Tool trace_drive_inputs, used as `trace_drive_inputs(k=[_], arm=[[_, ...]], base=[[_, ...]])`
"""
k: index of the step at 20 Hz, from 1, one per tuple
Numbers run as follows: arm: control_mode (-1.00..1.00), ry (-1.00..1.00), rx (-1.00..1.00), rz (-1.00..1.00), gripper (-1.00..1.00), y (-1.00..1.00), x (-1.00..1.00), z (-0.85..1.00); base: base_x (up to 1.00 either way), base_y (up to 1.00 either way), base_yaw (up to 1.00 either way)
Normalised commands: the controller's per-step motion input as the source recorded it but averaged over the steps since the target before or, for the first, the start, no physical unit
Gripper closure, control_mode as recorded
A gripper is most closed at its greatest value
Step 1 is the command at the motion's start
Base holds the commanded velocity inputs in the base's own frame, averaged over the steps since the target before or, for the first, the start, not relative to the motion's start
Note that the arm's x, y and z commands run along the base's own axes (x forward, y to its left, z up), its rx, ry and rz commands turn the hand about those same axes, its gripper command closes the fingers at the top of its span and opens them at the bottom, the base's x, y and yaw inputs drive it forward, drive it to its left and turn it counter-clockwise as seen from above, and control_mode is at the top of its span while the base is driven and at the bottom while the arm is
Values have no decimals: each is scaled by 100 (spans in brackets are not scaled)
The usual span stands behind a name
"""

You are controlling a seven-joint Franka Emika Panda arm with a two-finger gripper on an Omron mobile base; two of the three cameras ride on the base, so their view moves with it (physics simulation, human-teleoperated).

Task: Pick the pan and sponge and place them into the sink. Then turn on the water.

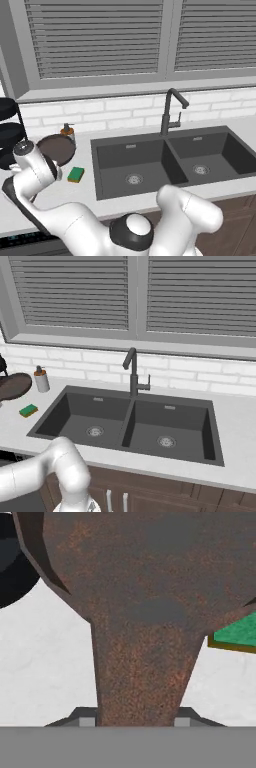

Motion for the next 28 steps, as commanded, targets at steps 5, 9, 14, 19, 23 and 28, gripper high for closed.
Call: trace_drive_inputs(k=[5, 9, 14, 19, 23, 28], arm=[[-100, 1, 5, -18, 100, -100, 0, 16], [-100, 2, 4, -16, 100, -100, 2, 21], [-100, 9, 1, -21, 100, -94, 15, 2], [-100, 11, 20, -23, 100, -84, 19, 0], [-100, 4, 26, -14, 100, -56, 23, 0], [-100, 6, 14, -10, 100, -25, 48, 0]], base=[[0, 0, 0], [0, 0, 0], [0, 0, 0], [0, 0, 0], [0, 0, 0], [0, 0, 0]])
